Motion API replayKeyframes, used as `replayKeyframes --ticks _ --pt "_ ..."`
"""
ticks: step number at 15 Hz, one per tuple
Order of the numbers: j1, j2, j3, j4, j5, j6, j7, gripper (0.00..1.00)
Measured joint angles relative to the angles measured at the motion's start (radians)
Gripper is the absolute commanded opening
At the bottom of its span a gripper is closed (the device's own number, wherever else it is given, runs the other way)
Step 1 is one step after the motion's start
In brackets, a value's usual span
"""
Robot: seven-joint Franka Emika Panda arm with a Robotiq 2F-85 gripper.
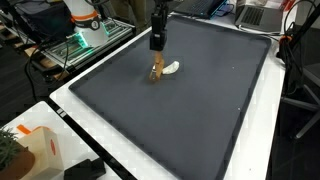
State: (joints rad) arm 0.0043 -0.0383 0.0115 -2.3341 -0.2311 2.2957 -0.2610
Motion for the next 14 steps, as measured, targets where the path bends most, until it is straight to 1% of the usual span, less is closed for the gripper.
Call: replayKeyframes --ticks 2,4,6,7,9,10,11,12,13,14 --pt "-0.014 -0.044 -0.031 0.001 0.128 -0.02 -0.117 0.22" --pt "-0.021 -0.094 -0.063 0.004 0.258 -0.089 -0.216 0.22" --pt "-0.023 -0.136 -0.087 0.001 0.326 -0.143 -0.224 0.22" --pt "-0.025 -0.156 -0.094 -0.007 0.348 -0.145 -0.207 0.22" --pt "-0.025 -0.199 -0.099 -0.037 0.383 -0.11 -0.155 0.22" --pt "-0.024 -0.224 -0.096 -0.06 0.391 -0.07 -0.125 0.22" --pt "-0.021 -0.248 -0.089 -0.088 0.388 -0.018 -0.107 0.47" --pt "-0.015 -0.271 -0.083 -0.112 0.379 0.013 -0.113 0.47" --pt "-0.008 -0.29 -0.078 -0.131 0.375 0.018 -0.118 0.47" --pt "-0.002 -0.304 -0.076 -0.144 0.372 0.019 -0.119 0.22"
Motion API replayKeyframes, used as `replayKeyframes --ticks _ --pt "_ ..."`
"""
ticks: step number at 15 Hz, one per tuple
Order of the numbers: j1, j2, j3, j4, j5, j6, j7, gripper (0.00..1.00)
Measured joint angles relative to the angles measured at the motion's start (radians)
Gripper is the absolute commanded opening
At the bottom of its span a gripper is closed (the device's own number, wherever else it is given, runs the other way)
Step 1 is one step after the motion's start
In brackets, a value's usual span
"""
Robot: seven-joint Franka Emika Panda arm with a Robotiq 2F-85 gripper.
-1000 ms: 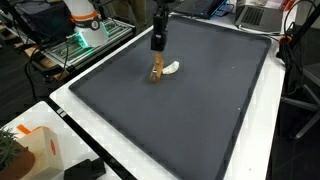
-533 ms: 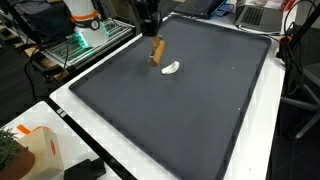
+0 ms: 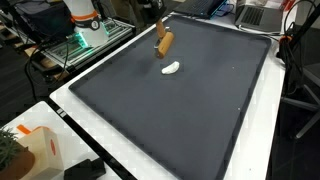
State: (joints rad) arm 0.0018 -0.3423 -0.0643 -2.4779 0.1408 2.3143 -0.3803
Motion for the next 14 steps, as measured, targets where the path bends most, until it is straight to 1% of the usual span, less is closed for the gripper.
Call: replayKeyframes --ticks 3,4,6,8,11,14 --pt "0.005 -0.007 0.0 -0.009 -0.001 0.002 0.005 0.22" --pt "0.005 -0.003 0.005 -0.012 -0.006 0.023 0.027 0.22" --pt "0.005 0.008 0.028 -0.028 -0.036 0.075 0.098 0.22" --pt "0.003 0.022 0.059 -0.05 -0.089 0.121 0.188 0.22" --pt "0.002 0.05 0.102 -0.071 -0.178 0.142 0.313 0.22" --pt "0.016 0.082 0.122 -0.076 -0.177 0.149 0.359 0.22"
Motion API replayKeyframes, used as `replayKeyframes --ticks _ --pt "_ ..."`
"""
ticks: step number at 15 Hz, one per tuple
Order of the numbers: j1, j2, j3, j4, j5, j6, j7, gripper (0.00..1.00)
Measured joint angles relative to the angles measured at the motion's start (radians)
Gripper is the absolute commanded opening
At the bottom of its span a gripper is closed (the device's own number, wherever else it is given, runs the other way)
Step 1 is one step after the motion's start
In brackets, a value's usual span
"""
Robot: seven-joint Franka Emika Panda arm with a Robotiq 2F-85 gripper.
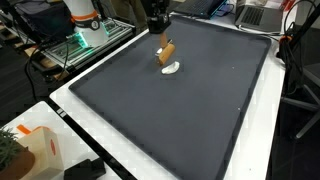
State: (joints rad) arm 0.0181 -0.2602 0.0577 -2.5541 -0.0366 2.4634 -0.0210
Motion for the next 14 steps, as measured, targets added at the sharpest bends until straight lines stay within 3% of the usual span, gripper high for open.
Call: replayKeyframes --ticks 8,12,13,14 --pt "0.031 0.109 0.01 0.025 0.026 0.115 0.11 0.22" --pt "0.013 0.13 0.011 0.063 -0.041 0.122 0.212 0.22" --pt "0.01 0.135 0.011 0.074 -0.068 0.11 0.229 0.47" --pt "0.009 0.14 0.011 0.085 -0.073 0.099 0.232 0.47"
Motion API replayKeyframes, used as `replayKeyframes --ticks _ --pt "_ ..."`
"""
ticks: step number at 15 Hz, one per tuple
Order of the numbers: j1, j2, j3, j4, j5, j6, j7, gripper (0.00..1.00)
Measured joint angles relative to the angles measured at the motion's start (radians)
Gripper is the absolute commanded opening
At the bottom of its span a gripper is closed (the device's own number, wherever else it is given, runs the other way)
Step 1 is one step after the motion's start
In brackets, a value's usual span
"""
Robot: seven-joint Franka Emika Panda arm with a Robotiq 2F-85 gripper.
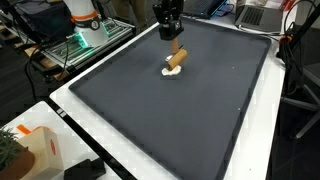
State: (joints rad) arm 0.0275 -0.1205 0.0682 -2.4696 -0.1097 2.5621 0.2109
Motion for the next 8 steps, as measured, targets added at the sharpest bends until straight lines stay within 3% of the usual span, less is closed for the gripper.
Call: replayKeyframes --ticks 1,2,5,8 --pt "-0.001 0.005 0.0 0.008 0.0 -0.008 -0.001 0.47" --pt "-0.001 0.009 -0.001 0.011 0.0 -0.011 -0.001 0.22" --pt "0.003 0.01 0.0 0.012 0.016 -0.014 -0.02 0.22" --pt "0.014 0.002 -0.008 0.012 0.141 -0.046 -0.185 0.22"
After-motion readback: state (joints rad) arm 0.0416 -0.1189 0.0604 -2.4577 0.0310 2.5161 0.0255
